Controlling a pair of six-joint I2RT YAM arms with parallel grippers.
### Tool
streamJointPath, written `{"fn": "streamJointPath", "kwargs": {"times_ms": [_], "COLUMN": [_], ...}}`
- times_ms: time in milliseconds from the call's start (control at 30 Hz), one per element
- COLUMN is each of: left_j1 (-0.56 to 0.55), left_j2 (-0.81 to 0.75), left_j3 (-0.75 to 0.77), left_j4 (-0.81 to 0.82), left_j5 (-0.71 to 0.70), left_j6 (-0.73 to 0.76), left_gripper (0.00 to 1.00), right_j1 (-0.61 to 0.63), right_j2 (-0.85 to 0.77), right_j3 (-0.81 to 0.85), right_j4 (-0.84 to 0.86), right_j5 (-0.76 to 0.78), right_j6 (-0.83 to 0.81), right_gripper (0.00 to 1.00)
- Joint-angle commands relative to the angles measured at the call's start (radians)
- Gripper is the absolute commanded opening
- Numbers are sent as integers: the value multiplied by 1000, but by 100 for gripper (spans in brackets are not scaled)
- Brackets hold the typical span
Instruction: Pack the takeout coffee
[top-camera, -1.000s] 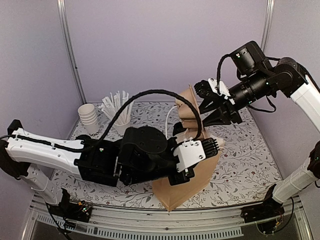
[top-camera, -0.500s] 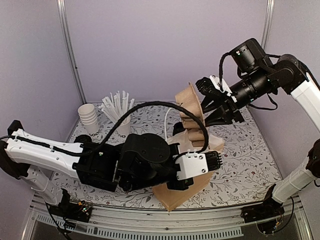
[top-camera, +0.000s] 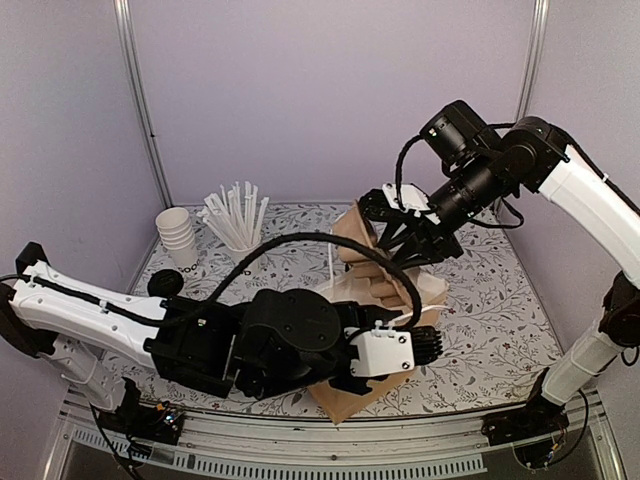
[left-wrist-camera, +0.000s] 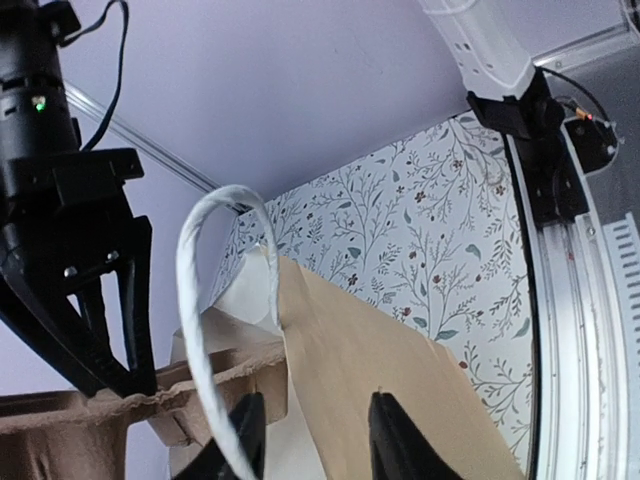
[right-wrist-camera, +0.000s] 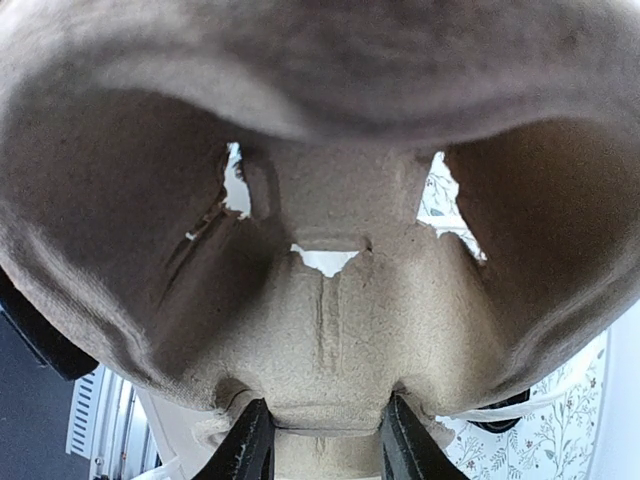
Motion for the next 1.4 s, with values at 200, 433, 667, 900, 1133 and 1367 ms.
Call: {"fn": "streamJointPath", "kwargs": {"times_ms": [200, 433, 667, 900, 1133, 1367], "left_j1": [-195, -257, -222, -156, -89, -63], "left_j2": [-183, -298, -218, -57, -25, -42], "left_j3": [-234, -589, -733, -742, -783, -837], "left_j4": [344, 696, 872, 1195, 1313, 1353], "left_j5": [-319, -560, -642, -496, -424, -398], "left_j6": [-105, -513, -727, -653, -656, -681], "left_gripper": [100, 100, 100, 100, 100, 100], "right_j1": [38, 42, 71, 119, 164, 175], "right_j2": [39, 24, 15, 5, 2, 4], "right_j3": [0, -39, -72, -93, -140, -185], "right_j4": [-81, -81, -81, -81, -81, -83], "right_j5": [117, 209, 286, 355, 449, 514], "right_j6": [-40, -68, -70, -52, -32, -25], "right_gripper": [35, 35, 35, 35, 35, 35]}}
